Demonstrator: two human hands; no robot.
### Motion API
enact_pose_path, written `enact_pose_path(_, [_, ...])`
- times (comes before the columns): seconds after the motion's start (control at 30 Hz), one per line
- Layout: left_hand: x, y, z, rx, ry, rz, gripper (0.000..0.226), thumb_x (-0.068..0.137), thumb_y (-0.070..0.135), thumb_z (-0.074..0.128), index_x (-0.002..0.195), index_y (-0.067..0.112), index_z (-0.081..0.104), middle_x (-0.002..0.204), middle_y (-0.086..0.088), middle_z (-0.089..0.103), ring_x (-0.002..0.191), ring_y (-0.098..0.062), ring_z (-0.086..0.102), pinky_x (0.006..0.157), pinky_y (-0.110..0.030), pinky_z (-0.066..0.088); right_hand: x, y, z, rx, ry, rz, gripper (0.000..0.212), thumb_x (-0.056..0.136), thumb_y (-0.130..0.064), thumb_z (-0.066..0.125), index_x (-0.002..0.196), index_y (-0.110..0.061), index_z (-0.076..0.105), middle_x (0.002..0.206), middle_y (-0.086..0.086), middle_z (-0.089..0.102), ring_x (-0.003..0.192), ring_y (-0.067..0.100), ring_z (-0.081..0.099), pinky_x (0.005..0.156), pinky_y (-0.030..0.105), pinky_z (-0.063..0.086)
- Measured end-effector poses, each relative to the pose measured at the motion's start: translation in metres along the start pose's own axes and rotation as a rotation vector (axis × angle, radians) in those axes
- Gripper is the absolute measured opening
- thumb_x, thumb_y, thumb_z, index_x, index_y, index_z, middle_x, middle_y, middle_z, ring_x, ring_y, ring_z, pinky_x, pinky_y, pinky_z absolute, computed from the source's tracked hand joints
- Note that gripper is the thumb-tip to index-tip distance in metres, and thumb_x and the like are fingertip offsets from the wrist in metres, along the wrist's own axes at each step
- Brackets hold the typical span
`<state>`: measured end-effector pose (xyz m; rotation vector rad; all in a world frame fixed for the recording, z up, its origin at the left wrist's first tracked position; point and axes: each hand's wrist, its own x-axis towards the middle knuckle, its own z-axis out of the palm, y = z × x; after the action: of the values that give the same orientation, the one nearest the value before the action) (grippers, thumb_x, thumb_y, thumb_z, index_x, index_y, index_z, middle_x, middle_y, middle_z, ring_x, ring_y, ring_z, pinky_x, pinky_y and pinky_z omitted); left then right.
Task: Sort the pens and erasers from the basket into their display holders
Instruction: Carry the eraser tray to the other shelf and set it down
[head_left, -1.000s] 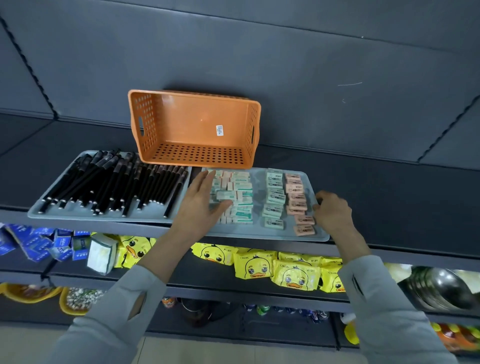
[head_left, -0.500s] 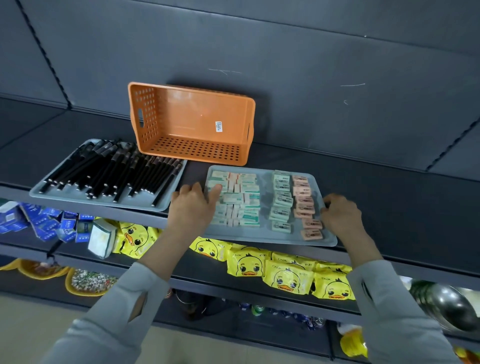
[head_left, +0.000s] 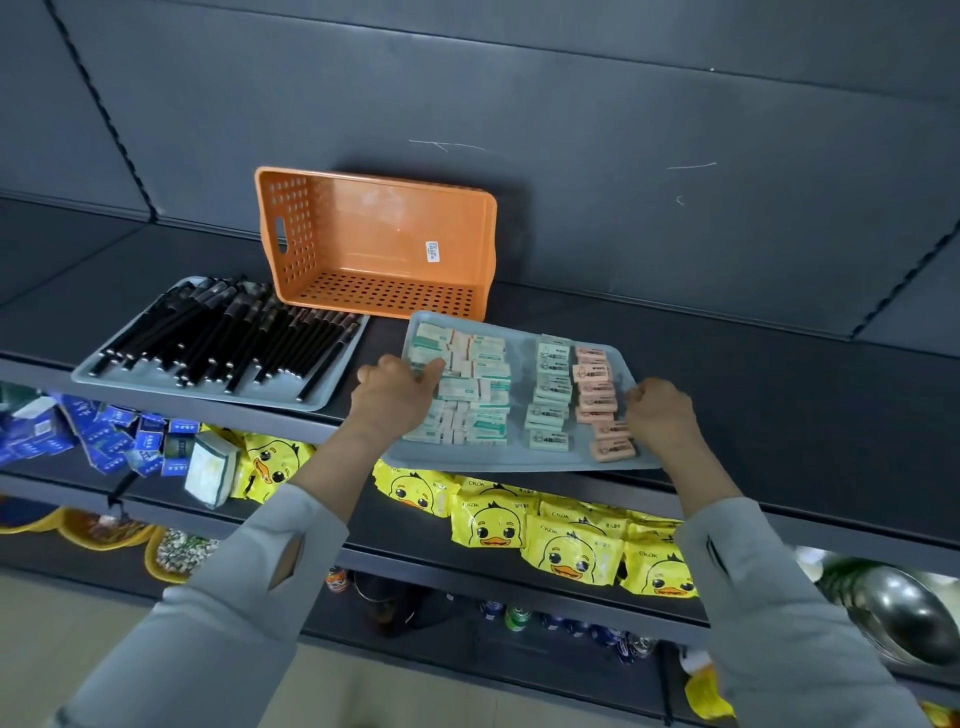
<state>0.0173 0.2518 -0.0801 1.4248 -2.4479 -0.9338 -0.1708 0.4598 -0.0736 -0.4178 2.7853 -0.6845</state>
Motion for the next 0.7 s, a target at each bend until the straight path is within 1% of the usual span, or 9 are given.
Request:
enact_pose_path(0.1, [0.002,-0.002,0.004,-0.116,-0.009,-0.016,0.068,0.093,0.06,0.042,0.123,-0.001,0.047,0.122,-0.02,0.052,0.1,-0.034,0.058,0.078,-0.04,0.047,-0.002,0.007,-0.002,0.067,-0.002,-0.014,0.028,0.103,-0.019,0.04,0.118,-0.002,0.057,0.118,0.019,0.059,0.089,0.024,0.05,0.074,0.031,0.039])
enact_pose_path(0.17, [0.0,-0.005,0.006,-0.15,-0.003,-0.032,0.068,0.092,0.062,0.041,0.122,0.001,0.049,0.12,-0.019,0.053,0.1,-0.033,0.058,0.076,-0.039,0.045,-0.005,0.012,-0.001,0.104,0.012,-0.032,0.028,0.104,-0.018,0.038,0.117,-0.003,0.057,0.115,0.017,0.059,0.088,0.023,0.05,0.073,0.03,0.038])
enact_pose_path(0.3, [-0.016,-0.01,0.011,-0.27,0.055,-0.021,0.062,0.092,0.063,0.041,0.11,0.005,0.049,0.116,-0.018,0.054,0.104,-0.035,0.056,0.086,-0.044,0.046,-0.014,0.024,0.004,0.197,0.046,-0.061,0.025,0.103,-0.016,0.037,0.112,-0.006,0.058,0.103,0.01,0.057,0.086,0.023,0.052,0.069,0.03,0.037])
enact_pose_path(0.33, [-0.021,-0.01,0.012,-0.301,0.065,-0.018,0.06,0.092,0.063,0.041,0.109,0.006,0.048,0.111,-0.016,0.055,0.104,-0.035,0.055,0.086,-0.044,0.045,-0.016,0.027,0.005,0.219,0.061,-0.064,0.023,0.102,-0.016,0.037,0.109,-0.007,0.058,0.102,0.01,0.058,0.086,0.022,0.053,0.066,0.029,0.037])
enact_pose_path(0.4, [-0.031,-0.01,0.015,-0.344,0.092,-0.03,0.059,0.093,0.063,0.04,0.108,0.006,0.048,0.103,-0.012,0.057,0.102,-0.033,0.056,0.086,-0.042,0.045,-0.02,0.033,0.005,0.263,0.087,-0.062,0.021,0.101,-0.015,0.038,0.105,-0.009,0.058,0.101,0.009,0.059,0.083,0.021,0.053,0.056,0.027,0.035])
enact_pose_path(0.47, [-0.039,-0.011,0.018,-0.386,0.11,-0.056,0.063,0.093,0.064,0.038,0.108,0.005,0.051,0.103,-0.012,0.058,0.102,-0.034,0.057,0.089,-0.044,0.047,-0.025,0.04,0.005,0.286,0.107,-0.089,0.021,0.102,-0.016,0.038,0.103,-0.01,0.058,0.098,0.008,0.059,0.079,0.02,0.053,0.052,0.025,0.033])
enact_pose_path(0.53, [-0.048,-0.012,0.022,-0.447,0.112,-0.073,0.064,0.093,0.066,0.033,0.108,0.007,0.052,0.106,-0.013,0.06,0.102,-0.034,0.058,0.092,-0.048,0.047,-0.032,0.047,0.005,0.298,0.139,-0.123,0.021,0.103,-0.019,0.038,0.1,-0.01,0.057,0.095,0.008,0.06,0.074,0.018,0.052,0.051,0.026,0.033])
enact_pose_path(0.6, [-0.055,-0.014,0.024,-0.507,0.115,-0.072,0.059,0.094,0.065,0.03,0.104,0.011,0.052,0.103,-0.01,0.061,0.1,-0.033,0.058,0.092,-0.049,0.048,-0.042,0.053,0.004,0.318,0.175,-0.14,0.021,0.103,-0.019,0.039,0.097,-0.01,0.057,0.092,0.007,0.061,0.07,0.017,0.052,0.052,0.026,0.035])
enact_pose_path(0.7, [-0.062,-0.02,0.029,-0.583,0.095,-0.038,0.057,0.093,0.067,0.032,0.104,0.016,0.056,0.101,-0.008,0.064,0.097,-0.031,0.061,0.09,-0.05,0.051,-0.062,0.063,0.003,0.333,0.23,-0.125,0.019,0.103,-0.019,0.04,0.098,-0.011,0.056,0.089,0.004,0.06,0.07,0.015,0.052,0.055,0.028,0.036])
